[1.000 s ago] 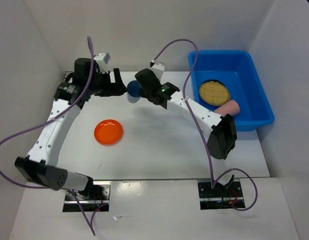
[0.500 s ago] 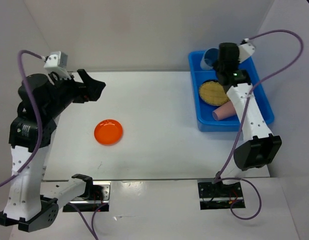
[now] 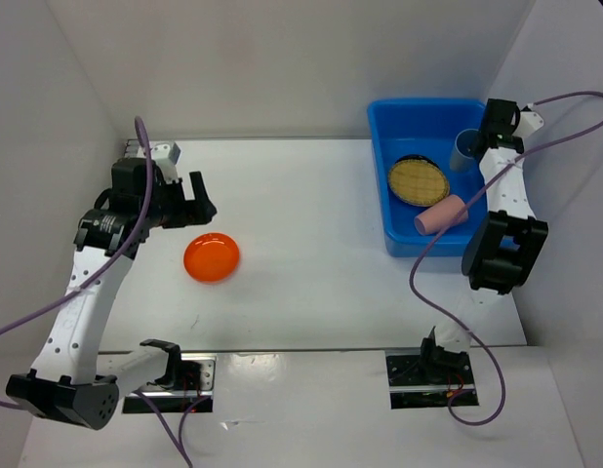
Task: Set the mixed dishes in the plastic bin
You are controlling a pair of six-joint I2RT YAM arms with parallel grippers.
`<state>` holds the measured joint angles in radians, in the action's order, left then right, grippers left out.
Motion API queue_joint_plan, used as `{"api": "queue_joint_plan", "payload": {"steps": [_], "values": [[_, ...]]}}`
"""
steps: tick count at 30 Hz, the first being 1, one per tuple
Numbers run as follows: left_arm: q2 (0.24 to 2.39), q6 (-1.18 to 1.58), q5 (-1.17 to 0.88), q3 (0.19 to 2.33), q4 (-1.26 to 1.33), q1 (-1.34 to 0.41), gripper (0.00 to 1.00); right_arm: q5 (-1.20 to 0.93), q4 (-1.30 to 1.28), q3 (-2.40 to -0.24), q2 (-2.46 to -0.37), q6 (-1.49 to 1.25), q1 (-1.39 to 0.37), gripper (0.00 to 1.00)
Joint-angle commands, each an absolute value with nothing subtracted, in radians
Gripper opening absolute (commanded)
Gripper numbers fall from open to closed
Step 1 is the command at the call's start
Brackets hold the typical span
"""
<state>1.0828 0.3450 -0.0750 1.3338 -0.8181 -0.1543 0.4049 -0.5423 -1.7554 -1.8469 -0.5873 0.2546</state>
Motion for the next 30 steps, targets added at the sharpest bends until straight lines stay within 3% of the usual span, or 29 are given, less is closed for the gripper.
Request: {"api": "queue_joint_plan", "payload": {"steps": [1,15,22,25,29,30], "values": [[1.048,0.311,-0.043,1.313,-0.801,-0.135,0.99,0.391,-0.515,-1.848,-1.907,-0.549,0.268,0.00],[1.083,0.261,0.023,1.192,-0.801,-0.077,0.99,0.454,-0.578,-1.962,-2.082,-0.540,0.268,0.00],[1.108,0.261,0.020,1.192,-0.792,-0.067,0.99,0.482,-0.638,-2.045,-2.147,-0.522,0.249,0.17],[1.144,0.261,0.066,1.180,-0.792,-0.067,0.99,0.460,-0.652,-2.072,-2.148,-0.522,0.249,0.30],[1.215,0.271,0.113,1.169,-0.792,-0.067,0.96,0.436,-0.693,-2.163,-2.138,-0.512,0.239,0.83],[1.248,0.272,0.123,1.169,-0.802,-0.067,0.92,0.436,-0.709,-2.184,-2.138,-0.512,0.230,0.89]]}}
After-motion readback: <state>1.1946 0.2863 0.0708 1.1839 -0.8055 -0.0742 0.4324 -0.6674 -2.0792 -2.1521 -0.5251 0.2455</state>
